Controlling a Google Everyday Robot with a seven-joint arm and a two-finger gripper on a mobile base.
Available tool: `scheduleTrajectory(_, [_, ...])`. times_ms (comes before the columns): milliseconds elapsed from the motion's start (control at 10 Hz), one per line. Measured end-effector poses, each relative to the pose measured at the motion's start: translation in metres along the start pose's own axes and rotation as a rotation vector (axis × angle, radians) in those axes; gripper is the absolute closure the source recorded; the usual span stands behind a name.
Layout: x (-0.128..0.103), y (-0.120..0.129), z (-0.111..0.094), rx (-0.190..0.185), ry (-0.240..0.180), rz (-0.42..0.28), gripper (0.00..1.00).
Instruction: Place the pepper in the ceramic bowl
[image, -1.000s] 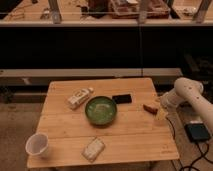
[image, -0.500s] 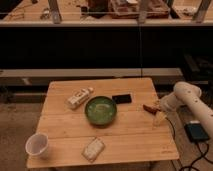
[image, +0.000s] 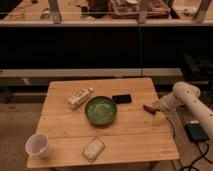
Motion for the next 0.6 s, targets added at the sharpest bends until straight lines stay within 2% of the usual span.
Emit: scheduleTrajectory(600, [-0.0047,-0.0006,0.0085,-0.010,-0.011,-0.004,0.20])
